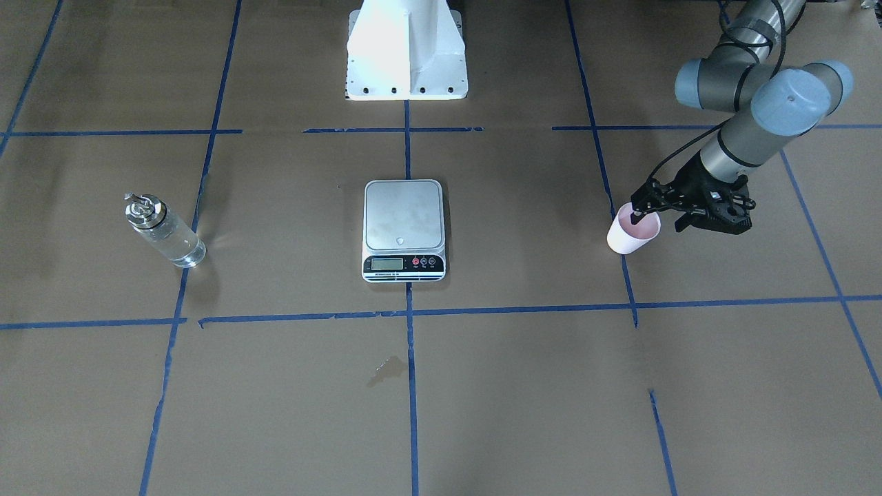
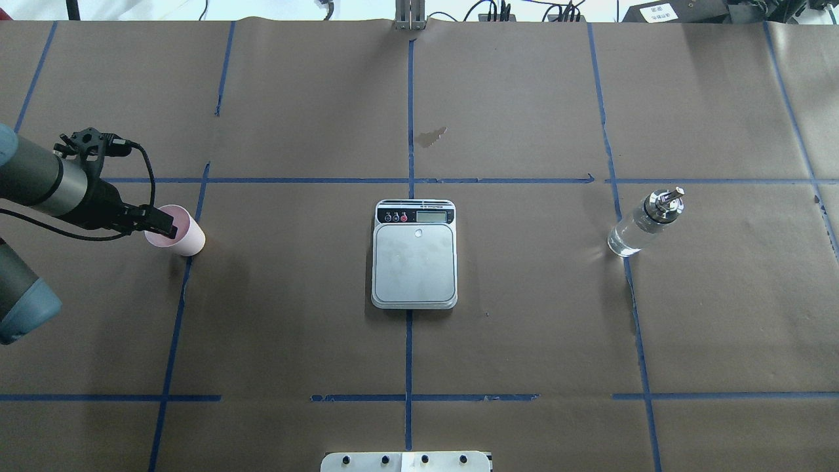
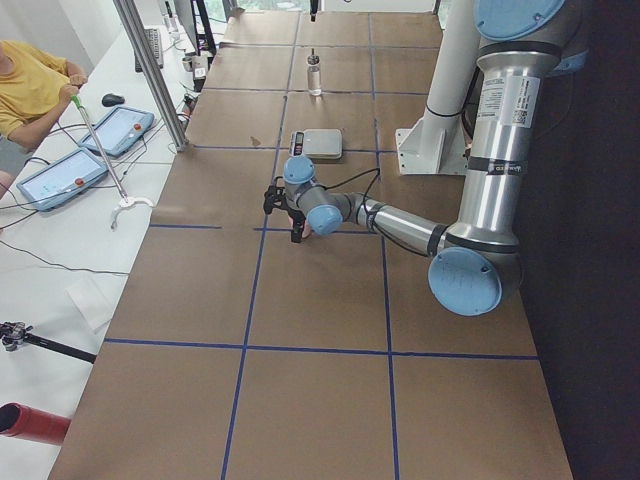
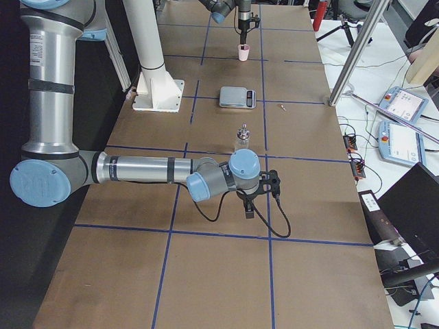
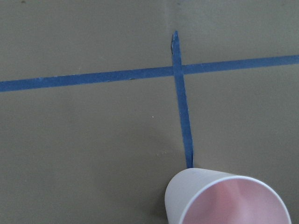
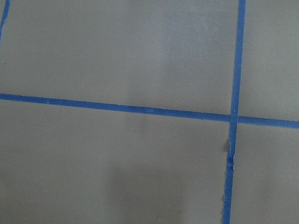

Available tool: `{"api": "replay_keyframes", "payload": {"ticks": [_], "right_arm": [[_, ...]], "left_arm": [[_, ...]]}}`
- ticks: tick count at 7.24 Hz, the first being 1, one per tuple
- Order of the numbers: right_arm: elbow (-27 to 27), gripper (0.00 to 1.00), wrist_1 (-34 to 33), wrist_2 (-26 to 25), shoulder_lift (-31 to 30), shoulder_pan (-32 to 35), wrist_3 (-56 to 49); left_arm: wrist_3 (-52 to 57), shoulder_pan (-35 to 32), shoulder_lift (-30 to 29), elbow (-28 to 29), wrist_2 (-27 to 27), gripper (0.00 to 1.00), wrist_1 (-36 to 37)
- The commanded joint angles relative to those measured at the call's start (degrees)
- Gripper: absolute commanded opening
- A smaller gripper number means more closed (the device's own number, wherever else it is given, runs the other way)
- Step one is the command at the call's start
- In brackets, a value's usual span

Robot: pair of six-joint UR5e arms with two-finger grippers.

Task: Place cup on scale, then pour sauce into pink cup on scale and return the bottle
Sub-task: 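Reach the left gripper down to the pink cup and grasp it, then carry the pink cup with the left gripper onto the scale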

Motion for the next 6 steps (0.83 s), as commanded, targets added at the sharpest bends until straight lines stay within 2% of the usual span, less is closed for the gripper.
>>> {"api": "replay_keyframes", "payload": {"ticks": [1, 3, 5, 6], "right_arm": [[0.05, 1.00, 0.09, 0.00, 0.00, 0.00, 0.09], [0.40, 1.00, 0.18, 0.00, 0.70, -0.09, 0.09], [0.49, 1.00, 6.57, 0.26, 0.79, -0.97, 1.57], [1.18, 1.00, 7.99, 0.26, 0.88, -1.84, 1.93]], "left_arm": [[0.31, 1.91, -0.63, 0.44, 0.16, 0.00, 0.27], [-0.13, 1.48, -1.76, -2.87, -0.36, 0.00, 3.41], [-0.39, -0.35, -19.52, -4.91, 0.07, 0.00, 26.78], [-5.88, -0.02, -25.10, -5.09, 0.25, 0.00, 32.13]]}}
